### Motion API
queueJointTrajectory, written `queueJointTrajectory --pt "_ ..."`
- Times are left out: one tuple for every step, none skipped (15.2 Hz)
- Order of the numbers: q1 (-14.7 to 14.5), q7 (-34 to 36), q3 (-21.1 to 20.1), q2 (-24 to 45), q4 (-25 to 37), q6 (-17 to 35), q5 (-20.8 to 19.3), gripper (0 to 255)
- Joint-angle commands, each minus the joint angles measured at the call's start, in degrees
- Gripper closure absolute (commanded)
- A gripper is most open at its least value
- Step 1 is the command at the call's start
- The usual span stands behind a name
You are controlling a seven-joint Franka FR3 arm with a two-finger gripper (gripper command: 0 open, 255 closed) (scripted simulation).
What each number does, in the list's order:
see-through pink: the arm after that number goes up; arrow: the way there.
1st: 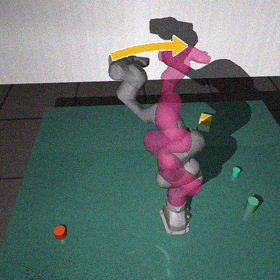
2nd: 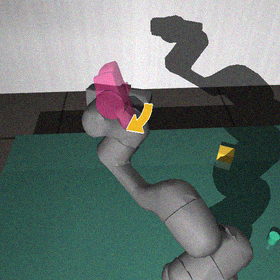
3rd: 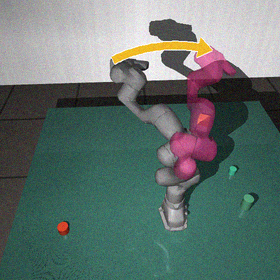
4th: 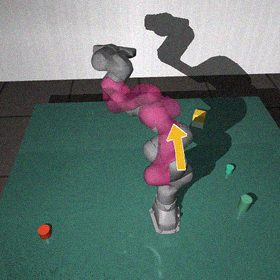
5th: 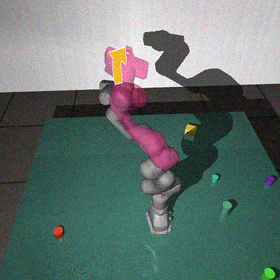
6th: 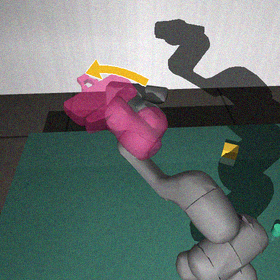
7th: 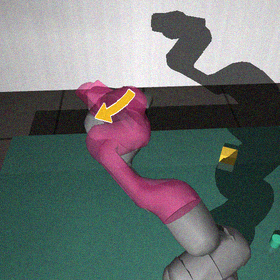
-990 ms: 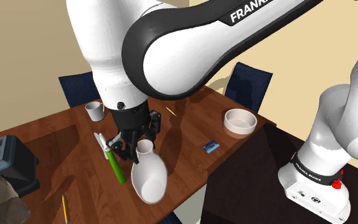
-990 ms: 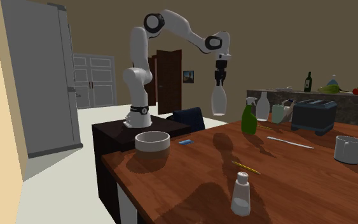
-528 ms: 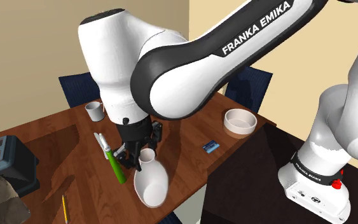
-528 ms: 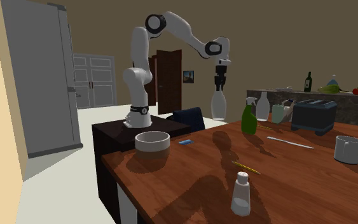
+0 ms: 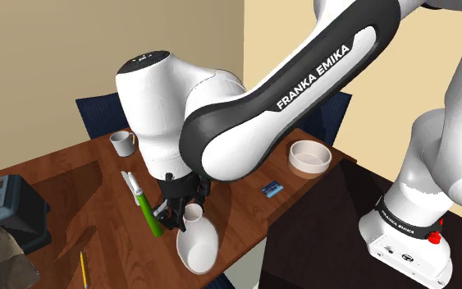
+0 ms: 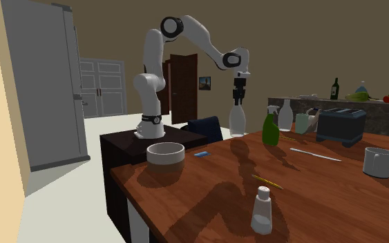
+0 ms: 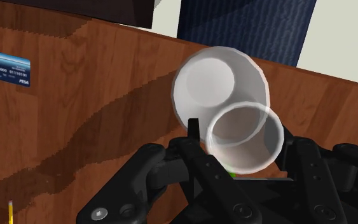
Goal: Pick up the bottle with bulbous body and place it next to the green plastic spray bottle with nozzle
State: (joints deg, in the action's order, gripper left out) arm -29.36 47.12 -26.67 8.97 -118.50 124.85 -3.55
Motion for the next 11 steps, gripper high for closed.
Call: queueJointTrajectory --pt "-0.11 0.34 0.09 0.77 -0.71 1.45 -0.48 255" --pt "-0.20 0.61 0.18 1.46 -1.15 2.50 -0.91 255" --pt "-0.21 0.60 0.18 1.45 -1.16 2.50 -0.90 255" --pt "-0.21 0.61 0.19 1.46 -1.15 2.50 -0.90 255" --pt "-0.21 0.61 0.19 1.46 -1.15 2.50 -0.90 255" --pt "-0.21 0.61 0.19 1.46 -1.15 2.50 -0.90 255" --pt "-0.21 0.61 0.19 1.46 -1.15 2.50 -0.90 255" --pt "-0.21 0.61 0.19 1.46 -1.15 2.50 -0.90 255" --pt "-0.21 0.61 0.19 1.46 -1.15 2.50 -0.90 255" --pt "-0.21 0.61 0.19 1.46 -1.15 2.50 -0.90 255" --pt "-0.21 0.60 0.19 1.46 -1.15 2.50 -0.90 0"
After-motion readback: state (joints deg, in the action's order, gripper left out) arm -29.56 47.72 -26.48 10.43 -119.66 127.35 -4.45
